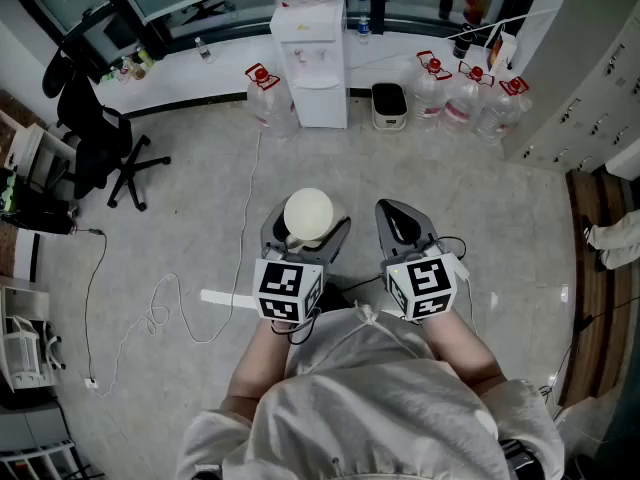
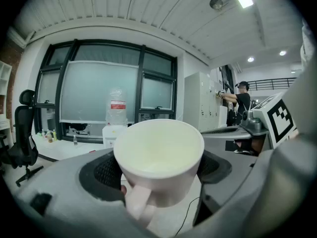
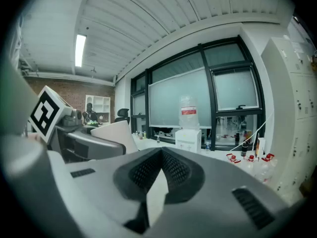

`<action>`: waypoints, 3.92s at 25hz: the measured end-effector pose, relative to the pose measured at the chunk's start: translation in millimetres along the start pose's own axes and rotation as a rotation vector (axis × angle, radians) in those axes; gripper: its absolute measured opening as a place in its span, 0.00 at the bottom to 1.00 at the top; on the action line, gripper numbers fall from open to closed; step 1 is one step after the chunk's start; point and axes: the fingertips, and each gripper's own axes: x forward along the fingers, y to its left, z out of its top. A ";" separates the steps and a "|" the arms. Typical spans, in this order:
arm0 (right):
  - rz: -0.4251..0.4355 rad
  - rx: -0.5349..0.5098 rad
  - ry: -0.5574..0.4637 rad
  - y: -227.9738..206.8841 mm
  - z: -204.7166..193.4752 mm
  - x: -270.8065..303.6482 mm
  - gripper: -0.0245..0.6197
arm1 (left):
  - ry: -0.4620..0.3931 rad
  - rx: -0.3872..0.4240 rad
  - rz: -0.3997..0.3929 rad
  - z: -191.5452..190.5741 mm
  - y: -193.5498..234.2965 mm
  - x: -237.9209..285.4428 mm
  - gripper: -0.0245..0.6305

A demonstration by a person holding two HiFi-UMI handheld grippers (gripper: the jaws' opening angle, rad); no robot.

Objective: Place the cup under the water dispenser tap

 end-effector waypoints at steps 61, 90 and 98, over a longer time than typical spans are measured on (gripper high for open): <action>-0.123 0.097 0.211 -216.4 -70.3 582.4 0.08 | 0.236 0.017 -0.183 -102.5 383.3 509.4 0.72; -0.038 0.094 0.222 -309.9 -250.3 697.1 0.08 | 0.294 0.052 -0.033 -284.1 439.9 748.6 0.72; -0.033 0.076 0.240 -325.1 -262.8 698.1 0.08 | 0.272 0.070 -0.003 -295.7 443.3 771.7 0.72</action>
